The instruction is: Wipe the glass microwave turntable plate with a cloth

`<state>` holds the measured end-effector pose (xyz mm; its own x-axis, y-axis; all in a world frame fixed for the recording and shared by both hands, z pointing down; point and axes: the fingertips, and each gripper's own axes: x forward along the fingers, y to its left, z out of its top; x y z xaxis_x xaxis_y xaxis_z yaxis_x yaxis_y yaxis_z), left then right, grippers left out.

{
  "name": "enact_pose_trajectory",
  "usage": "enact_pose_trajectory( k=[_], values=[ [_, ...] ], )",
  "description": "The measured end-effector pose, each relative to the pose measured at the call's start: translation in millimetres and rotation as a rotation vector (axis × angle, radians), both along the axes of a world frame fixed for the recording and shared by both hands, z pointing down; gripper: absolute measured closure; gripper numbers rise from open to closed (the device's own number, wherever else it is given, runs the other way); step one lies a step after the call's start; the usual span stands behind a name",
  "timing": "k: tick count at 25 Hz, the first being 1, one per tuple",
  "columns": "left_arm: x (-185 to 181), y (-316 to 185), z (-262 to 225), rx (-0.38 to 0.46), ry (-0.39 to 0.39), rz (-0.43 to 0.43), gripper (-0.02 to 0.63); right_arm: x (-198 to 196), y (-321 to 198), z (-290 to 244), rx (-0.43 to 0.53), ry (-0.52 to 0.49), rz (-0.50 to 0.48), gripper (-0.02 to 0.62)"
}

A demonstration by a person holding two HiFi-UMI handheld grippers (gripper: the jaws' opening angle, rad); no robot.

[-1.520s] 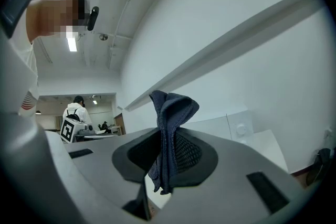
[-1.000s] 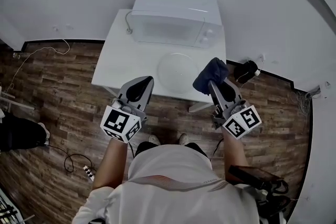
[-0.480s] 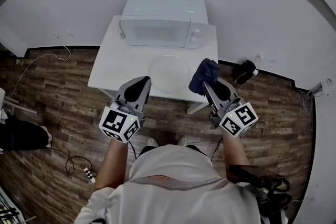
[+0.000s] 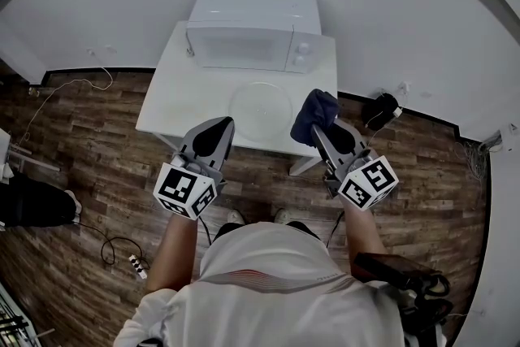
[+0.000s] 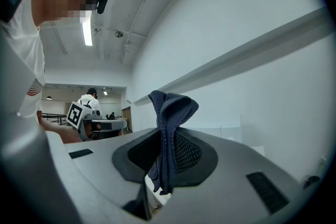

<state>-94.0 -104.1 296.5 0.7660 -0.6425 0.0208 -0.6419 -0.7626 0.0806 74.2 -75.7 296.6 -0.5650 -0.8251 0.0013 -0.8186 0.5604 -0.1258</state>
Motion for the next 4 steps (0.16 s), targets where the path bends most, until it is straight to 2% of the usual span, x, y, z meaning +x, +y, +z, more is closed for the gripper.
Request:
enact_pose_trajectory(
  k=[4],
  values=[
    [1.9,1.7,-0.5,-0.001,-0.002,-0.002,0.595,0.2,1.0,-0.6,0.0,0.004,-0.006,0.534]
  ],
)
